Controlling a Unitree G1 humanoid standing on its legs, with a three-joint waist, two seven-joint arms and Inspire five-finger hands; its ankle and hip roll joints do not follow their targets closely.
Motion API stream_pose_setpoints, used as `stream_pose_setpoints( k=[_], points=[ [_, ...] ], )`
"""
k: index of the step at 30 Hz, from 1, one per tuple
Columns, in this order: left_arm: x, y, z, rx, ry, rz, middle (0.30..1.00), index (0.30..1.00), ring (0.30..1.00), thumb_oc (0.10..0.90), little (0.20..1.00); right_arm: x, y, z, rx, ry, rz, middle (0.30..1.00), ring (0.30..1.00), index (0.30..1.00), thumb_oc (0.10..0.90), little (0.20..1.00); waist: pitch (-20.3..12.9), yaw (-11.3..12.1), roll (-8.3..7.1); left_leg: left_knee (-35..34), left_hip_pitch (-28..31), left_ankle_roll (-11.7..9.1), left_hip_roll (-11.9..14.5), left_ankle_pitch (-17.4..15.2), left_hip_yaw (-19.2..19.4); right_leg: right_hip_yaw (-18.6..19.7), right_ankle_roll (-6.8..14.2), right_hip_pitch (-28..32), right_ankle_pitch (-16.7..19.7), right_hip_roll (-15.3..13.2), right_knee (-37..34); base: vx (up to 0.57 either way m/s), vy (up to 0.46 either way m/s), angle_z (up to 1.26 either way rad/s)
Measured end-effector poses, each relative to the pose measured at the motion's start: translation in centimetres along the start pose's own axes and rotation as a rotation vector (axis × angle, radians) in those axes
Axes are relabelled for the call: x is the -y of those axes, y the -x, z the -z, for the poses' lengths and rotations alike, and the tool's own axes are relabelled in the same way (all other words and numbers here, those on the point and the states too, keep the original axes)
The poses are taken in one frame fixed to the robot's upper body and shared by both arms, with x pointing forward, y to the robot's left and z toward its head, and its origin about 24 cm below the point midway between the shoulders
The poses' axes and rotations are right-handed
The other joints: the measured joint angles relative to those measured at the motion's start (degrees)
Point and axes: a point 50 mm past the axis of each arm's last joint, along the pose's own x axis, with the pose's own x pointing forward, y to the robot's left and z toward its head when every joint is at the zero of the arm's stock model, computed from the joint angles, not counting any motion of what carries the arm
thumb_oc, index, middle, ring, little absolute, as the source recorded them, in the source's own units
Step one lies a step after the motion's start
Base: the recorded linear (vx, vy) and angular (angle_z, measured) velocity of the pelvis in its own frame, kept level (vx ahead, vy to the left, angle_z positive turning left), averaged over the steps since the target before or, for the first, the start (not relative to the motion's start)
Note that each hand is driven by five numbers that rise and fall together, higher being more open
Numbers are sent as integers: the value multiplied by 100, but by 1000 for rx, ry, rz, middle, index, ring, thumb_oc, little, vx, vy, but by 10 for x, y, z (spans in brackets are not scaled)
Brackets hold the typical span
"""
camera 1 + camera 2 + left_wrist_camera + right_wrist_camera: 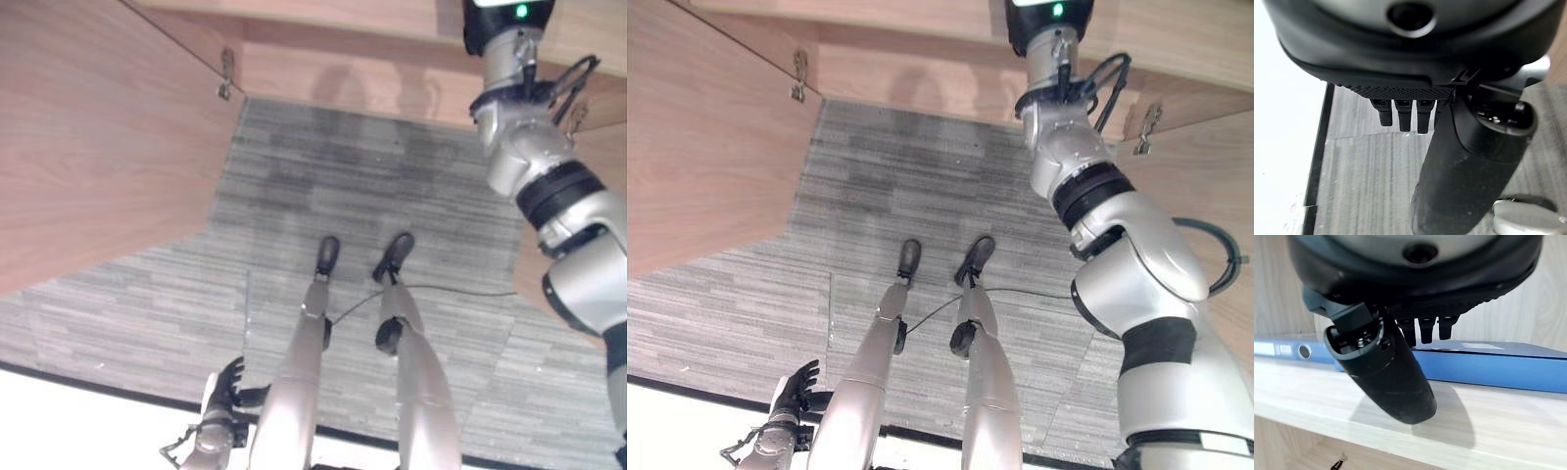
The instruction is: Put the empty folder in the office cabinet
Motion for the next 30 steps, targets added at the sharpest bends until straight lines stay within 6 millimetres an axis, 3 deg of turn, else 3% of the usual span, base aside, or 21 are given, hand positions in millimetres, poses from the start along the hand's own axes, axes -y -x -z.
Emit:
stream_pose_setpoints(
  k=[6, 19, 25, 30],
  points=[
    [6, 1, 2, -12, -4, 15, 900, 900, 900, 800, 900, -3, 1, -19, 18, -45, -20, 900, 900, 900, 800, 900, -1, -15, -3, -90, 9, -51, 73, 208, 31, -95, 54, 168, 202, 85, -389, 4, -9, -7],
    [5, 1, -2, -5, 37, 6, 900, 900, 900, 800, 900, -35, 29, -17, 6, -53, -152, 900, 900, 900, 800, 900, -1, -12, -3, -236, 672, 63, -60, 329, 79, -82, -15, 902, 377, 2, -704, -4, -4, 2],
    [3, 0, 0, -17, 45, -1, 900, 900, 900, 800, 900, -56, 50, -25, 22, -72, -260, 900, 900, 900, 800, 900, 0, 18, -3, -414, 1219, 64, -99, 281, 134, -54, -19, 1403, 379, -25, -822, 0, 0, 0],
    [-2, 0, 7, -51, 47, -7, 900, 900, 900, 800, 900, -83, 84, -26, 51, -87, -397, 900, 900, 900, 800, 900, -4, 154, 0, -598, 1937, 63, -106, 264, 182, -17, -14, 2075, 374, -23, -965, 38, -20, -3]
  ],
)
